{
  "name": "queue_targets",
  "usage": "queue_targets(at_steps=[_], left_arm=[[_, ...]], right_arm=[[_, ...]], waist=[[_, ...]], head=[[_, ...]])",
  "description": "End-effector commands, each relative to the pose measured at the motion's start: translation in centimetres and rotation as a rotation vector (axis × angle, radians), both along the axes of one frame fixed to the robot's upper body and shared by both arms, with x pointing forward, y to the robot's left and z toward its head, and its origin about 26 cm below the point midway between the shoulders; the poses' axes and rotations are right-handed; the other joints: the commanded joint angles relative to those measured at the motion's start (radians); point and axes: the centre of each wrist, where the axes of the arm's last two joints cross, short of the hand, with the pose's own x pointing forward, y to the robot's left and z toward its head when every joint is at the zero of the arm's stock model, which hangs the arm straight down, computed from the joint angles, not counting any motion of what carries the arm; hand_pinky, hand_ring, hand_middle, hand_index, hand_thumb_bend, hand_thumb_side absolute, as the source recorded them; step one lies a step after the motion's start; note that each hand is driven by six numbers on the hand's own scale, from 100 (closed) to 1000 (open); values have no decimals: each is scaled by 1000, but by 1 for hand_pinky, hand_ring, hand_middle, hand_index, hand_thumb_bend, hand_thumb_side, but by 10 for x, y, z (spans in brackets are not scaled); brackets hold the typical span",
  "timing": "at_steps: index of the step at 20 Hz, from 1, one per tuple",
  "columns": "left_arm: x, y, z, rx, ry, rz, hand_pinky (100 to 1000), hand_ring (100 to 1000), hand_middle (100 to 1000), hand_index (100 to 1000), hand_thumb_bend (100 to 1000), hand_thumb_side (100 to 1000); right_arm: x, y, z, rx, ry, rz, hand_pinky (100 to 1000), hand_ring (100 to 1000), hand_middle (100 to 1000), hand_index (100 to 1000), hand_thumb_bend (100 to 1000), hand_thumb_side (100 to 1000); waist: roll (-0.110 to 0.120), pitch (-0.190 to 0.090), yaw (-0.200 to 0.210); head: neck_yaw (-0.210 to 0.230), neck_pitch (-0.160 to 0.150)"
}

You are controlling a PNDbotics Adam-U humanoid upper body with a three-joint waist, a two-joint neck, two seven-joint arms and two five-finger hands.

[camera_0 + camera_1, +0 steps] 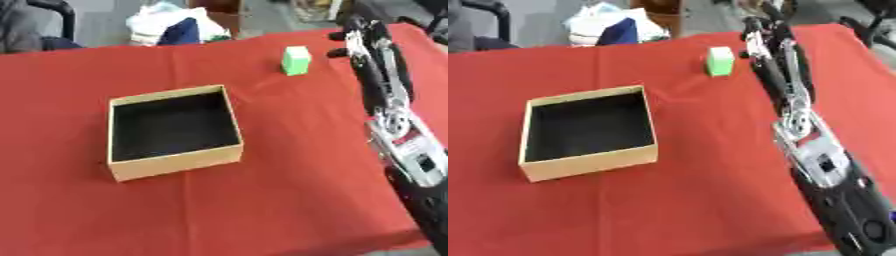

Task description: Pick up objects on the table and place them in the box.

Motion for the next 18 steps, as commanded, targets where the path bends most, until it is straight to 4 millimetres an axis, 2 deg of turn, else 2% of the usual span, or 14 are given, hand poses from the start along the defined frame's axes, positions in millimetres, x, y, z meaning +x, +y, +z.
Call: queue_targets(at_steps=[1,11,18], left_arm=[[-1,0,7,7,-25,-2,970,889,661,466,109,100],[-1,0,6,8,-22,-1,968,898,695,473,110,103],[-1,0,6,9,-23,-4,956,887,684,472,101,104]], right_arm=[[-2,-1,10,-7,-31,9,616,743,784,979,100,734],[-2,-1,9,-6,-31,8,615,743,784,979,100,734],[-2,-2,10,-12,-30,6,615,743,784,980,100,732]], waist=[[1,-13,0],[5,-15,-2],[4,-14,1]], head=[[-4,-7],[-6,-7],[-5,-7]])
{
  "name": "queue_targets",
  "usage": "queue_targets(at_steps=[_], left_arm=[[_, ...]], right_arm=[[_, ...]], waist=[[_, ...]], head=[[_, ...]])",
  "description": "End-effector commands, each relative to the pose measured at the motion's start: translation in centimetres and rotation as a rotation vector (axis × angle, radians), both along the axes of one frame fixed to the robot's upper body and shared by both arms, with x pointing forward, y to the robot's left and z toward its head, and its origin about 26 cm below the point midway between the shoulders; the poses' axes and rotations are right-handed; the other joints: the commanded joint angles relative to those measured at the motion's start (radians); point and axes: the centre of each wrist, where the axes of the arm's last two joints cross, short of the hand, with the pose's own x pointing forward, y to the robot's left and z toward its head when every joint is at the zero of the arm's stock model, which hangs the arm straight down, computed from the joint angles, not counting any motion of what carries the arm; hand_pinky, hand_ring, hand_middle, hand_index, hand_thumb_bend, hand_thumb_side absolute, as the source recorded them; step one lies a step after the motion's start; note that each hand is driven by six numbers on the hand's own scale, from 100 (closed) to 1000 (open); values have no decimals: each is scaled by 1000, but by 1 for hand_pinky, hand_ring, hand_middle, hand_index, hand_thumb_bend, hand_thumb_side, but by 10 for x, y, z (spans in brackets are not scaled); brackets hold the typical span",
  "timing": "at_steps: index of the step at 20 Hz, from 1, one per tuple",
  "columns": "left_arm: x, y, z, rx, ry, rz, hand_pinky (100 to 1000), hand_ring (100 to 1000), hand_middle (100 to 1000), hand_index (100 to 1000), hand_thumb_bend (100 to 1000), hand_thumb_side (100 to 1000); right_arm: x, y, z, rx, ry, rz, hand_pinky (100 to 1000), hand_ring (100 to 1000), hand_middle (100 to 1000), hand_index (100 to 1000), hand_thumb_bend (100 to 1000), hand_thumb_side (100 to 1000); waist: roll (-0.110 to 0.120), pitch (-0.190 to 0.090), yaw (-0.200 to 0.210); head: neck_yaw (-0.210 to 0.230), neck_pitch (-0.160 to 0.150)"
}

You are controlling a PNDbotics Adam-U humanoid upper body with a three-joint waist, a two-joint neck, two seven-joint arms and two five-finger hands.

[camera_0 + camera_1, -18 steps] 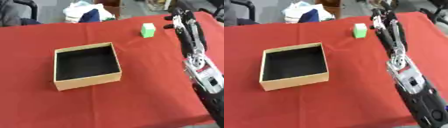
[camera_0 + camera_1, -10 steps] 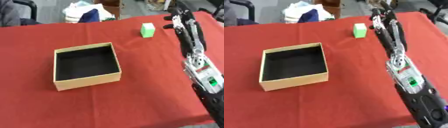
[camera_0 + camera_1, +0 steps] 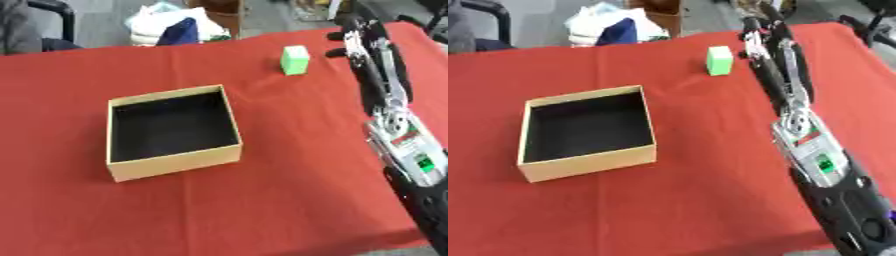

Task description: Pick up objects on the table and place them in the box.

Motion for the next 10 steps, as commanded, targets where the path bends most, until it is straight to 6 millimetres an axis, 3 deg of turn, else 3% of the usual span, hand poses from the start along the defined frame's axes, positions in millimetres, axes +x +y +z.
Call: queue_targets(at_steps=[1,5,6,10], left_arm=[[-1,0,7,10,-24,-6,947,881,681,472,100,106],[-1,0,7,12,-23,-9,941,873,674,477,100,107],[-1,0,7,12,-23,-9,941,872,673,477,100,108],[-1,0,7,16,-23,-13,938,868,669,478,100,108]], right_arm=[[-1,-2,10,-11,-30,3,615,743,784,980,100,732],[-1,-4,15,-26,-39,-3,616,744,786,980,100,751],[0,-6,19,-37,-47,-8,618,744,786,980,100,711],[1,-11,45,-97,-114,-31,625,746,789,981,100,675]], waist=[[-2,-14,0],[-5,-14,4],[-5,-15,4],[-10,-17,9]], head=[[-3,-6],[-1,-8],[-1,-8],[-3,-9]])
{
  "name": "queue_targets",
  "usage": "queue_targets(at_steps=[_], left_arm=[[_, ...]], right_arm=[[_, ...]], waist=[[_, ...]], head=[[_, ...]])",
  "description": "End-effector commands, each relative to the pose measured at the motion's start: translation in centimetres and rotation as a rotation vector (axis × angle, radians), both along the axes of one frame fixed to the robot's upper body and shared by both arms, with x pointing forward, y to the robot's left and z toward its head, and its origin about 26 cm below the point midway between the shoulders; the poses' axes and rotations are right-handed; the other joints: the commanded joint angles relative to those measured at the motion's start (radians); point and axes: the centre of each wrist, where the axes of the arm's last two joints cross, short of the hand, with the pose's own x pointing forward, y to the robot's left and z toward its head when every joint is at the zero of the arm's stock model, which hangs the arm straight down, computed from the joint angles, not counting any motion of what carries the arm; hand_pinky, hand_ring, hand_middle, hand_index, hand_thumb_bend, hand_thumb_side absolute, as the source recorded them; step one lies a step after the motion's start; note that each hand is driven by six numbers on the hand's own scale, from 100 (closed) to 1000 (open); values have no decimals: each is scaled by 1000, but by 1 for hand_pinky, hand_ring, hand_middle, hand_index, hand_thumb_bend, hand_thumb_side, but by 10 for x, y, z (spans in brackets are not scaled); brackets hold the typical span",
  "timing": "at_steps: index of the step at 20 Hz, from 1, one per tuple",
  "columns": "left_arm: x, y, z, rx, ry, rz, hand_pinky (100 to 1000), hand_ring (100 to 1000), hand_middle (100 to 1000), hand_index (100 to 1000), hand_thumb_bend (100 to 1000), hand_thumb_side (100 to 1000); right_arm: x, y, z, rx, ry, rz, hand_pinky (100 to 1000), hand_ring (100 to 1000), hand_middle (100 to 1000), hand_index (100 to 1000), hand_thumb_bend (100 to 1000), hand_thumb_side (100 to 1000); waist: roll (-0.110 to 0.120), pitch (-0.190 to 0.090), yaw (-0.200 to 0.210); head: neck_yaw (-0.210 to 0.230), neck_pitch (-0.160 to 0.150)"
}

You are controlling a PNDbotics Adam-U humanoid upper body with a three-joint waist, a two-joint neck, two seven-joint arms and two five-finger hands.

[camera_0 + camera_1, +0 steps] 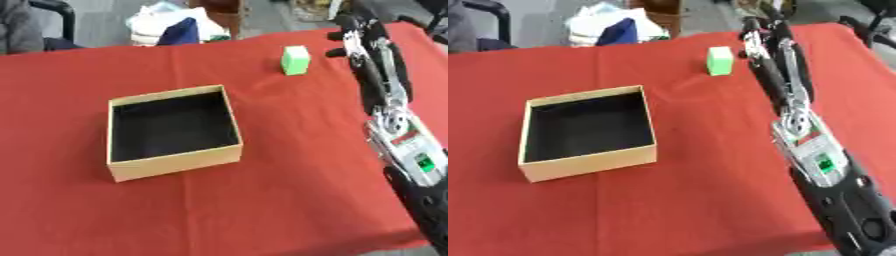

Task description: Pick up objects on the table and place them in the box.

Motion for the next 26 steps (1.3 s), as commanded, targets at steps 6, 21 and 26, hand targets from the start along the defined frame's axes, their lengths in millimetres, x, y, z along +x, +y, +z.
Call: queue_targets(at_steps=[6,21,26], left_arm=[[0,-3,10,23,-33,-31,934,865,668,480,100,108],[3,-11,14,60,-36,-110,906,843,652,490,100,107],[4,-11,13,64,-33,-114,903,833,645,493,100,108]], right_arm=[[-3,-12,97,-193,-252,-63,644,749,796,983,100,552],[92,-89,164,-181,30,-379,640,769,842,1000,100,672],[117,-125,113,-346,371,-586,687,812,894,1000,100,616]], waist=[[-13,-19,16],[-42,-32,130],[-52,-34,158]], head=[[-17,-13],[-127,-13],[-156,-14]])
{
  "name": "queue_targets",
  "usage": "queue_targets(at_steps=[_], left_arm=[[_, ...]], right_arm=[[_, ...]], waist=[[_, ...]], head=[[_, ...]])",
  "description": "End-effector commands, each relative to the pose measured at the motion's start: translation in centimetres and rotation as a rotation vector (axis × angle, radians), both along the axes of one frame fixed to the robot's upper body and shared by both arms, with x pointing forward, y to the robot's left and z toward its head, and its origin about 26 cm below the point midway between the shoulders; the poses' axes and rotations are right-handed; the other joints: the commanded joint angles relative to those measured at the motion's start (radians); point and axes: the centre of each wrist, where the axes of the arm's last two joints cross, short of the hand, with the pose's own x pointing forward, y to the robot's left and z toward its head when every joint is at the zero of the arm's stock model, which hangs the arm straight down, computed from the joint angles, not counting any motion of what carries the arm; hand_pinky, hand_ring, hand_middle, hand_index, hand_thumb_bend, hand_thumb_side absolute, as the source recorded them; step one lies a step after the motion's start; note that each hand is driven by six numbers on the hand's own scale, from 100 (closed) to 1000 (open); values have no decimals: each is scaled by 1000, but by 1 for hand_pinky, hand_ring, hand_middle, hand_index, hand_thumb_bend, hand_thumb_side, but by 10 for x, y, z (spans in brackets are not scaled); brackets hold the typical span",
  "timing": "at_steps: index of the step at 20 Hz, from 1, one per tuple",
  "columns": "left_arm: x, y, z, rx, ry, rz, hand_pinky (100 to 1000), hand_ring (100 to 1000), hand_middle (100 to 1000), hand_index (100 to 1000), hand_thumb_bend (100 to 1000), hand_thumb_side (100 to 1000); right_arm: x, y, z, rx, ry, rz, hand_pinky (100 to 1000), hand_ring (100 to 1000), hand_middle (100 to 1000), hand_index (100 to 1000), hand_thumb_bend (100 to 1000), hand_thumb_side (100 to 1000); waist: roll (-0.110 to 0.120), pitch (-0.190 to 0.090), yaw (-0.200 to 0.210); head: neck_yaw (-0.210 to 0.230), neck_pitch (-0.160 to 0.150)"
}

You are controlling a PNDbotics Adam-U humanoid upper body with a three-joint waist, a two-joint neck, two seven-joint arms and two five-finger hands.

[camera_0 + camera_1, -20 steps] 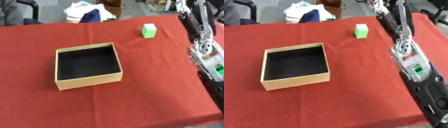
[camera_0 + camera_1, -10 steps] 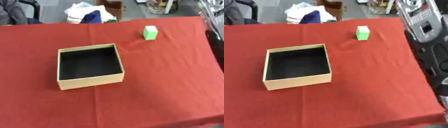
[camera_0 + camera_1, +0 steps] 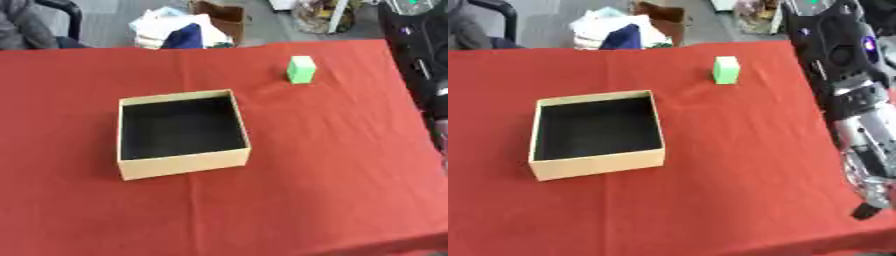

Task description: Pick up objects on the table and place them in the box.

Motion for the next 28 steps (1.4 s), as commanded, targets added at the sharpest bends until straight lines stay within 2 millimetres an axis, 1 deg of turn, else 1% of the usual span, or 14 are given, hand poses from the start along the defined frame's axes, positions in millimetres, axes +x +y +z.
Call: queue_targets(at_steps=[1,4,8,10,12,14,15,17,20,21,23,26,28], left_arm=[[1,2,9,23,-27,-6,902,832,644,494,100,109],[1,2,8,22,-25,-3,901,830,641,495,100,110],[1,3,8,22,-23,1,898,827,638,496,100,112],[1,3,7,22,-22,2,898,826,636,496,100,113],[1,3,7,22,-21,3,898,826,635,497,100,114],[1,3,7,22,-22,3,898,825,633,497,100,114],[1,3,7,22,-21,4,898,825,633,497,100,114],[1,3,7,22,-20,7,898,824,629,497,100,113],[1,4,6,21,-19,9,898,823,627,497,100,113],[1,4,6,21,-19,9,898,823,627,497,100,113],[1,3,6,22,-19,7,897,821,624,496,100,113],[1,3,7,22,-20,7,897,820,621,496,100,113],[1,3,7,21,-21,7,897,820,620,496,100,114]], right_arm=[[3,-25,-15,-105,192,-122,710,830,916,1000,100,601],[7,-32,-38,-184,442,-134,757,858,938,1000,100,611],[9,-34,-55,-274,690,-117,812,885,943,1000,100,627],[10,-32,-61,-319,781,-102,820,888,945,1000,100,627],[10,-30,-64,-356,839,-90,832,893,949,1000,100,601],[10,-29,-67,-391,888,-84,841,896,954,1000,100,542],[10,-29,-69,-406,911,-83,843,897,954,1000,100,531],[10,-29,-72,-426,949,-79,848,898,956,1000,102,459],[10,-27,-76,-456,990,-69,853,899,956,1000,156,395],[10,-26,-76,-464,998,-66,853,899,956,1000,158,390],[11,-25,-78,-480,1008,-67,855,900,962,1000,194,327],[11,-23,-80,-505,1011,-69,858,903,982,1000,224,307],[12,-22,-82,-518,1016,-69,861,906,993,1000,248,317]], waist=[[1,-18,5],[-3,-17,9],[-6,-16,9],[-7,-15,7],[-8,-14,5],[-8,-13,2],[-8,-12,1],[-8,-12,-1],[-5,-12,-5],[-5,-12,-7],[-3,-11,-9],[0,-8,-9],[1,-6,-8]], head=[[-13,-10],[-15,-8],[-14,-7],[-14,-5],[-14,-5],[-14,-6],[-14,-6],[-14,-6],[-13,-4],[-13,-4],[-14,-6],[-15,-9],[-16,-10]])
